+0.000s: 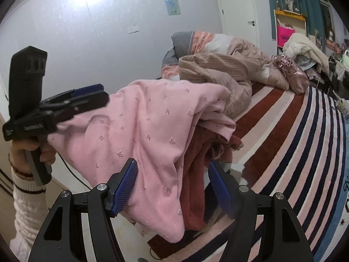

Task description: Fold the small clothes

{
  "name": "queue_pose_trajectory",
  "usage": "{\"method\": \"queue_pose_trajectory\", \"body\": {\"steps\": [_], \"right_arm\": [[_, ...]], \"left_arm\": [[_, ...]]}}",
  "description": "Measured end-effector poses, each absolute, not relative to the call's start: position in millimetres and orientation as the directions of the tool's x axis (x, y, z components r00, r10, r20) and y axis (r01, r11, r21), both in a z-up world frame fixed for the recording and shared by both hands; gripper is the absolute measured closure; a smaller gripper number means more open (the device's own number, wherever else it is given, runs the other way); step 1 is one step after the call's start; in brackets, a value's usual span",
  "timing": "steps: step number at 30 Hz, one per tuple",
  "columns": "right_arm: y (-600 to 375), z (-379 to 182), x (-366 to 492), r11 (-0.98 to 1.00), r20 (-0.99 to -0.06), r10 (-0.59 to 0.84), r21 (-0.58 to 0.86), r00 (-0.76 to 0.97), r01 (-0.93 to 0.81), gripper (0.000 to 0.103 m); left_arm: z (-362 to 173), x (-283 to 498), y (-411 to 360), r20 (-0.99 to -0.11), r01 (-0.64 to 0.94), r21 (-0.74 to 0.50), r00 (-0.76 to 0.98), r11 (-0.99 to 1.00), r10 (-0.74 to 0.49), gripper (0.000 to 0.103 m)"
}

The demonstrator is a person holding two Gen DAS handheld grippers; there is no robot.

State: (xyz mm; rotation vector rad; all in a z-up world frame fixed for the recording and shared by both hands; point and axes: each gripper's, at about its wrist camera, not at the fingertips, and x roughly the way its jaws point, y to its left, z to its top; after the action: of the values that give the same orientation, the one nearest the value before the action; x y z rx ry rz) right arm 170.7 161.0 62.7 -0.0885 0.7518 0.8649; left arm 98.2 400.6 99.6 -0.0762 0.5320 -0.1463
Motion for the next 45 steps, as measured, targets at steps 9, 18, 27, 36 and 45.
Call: {"method": "queue_pose_trajectory", "body": {"steps": [9, 18, 27, 36, 45], "right_arm": [[144, 72, 176, 0.672, -0.607, 0.666, 0.236, 0.433, -0.702, 0.039], [125, 66, 164, 0.665, -0.582, 0.685, 0.255, 0.438, -0.702, 0.034], [51, 47, 119, 0.699, -0.545, 0.666, 0.218, 0.51, -0.681, 0.023], [-65, 2, 61, 0.838, -0.477, 0.513, 0.101, 0.714, -0.536, 0.012], [-134, -30, 35, 0.93, -0.351, 0.309, -0.084, 0.884, -0.358, 0.001]], "left_arm": [[118, 87, 405, -0.463, 0.083, -0.091, 0.879, 0.992, -0.115, 0.017], [125, 58, 402, -0.433, 0.018, -0.057, 0.9, 0.998, -0.041, 0.017], [122, 10, 341, -0.342, -0.017, -0.031, 0.94, 0.999, 0.005, 0.015], [66, -9, 220, -0.178, -0.055, -0.077, 0.983, 0.996, 0.041, 0.006], [-10, 17, 81, -0.186, 0.046, -0.004, 0.982, 0.999, -0.045, 0.001]]}}
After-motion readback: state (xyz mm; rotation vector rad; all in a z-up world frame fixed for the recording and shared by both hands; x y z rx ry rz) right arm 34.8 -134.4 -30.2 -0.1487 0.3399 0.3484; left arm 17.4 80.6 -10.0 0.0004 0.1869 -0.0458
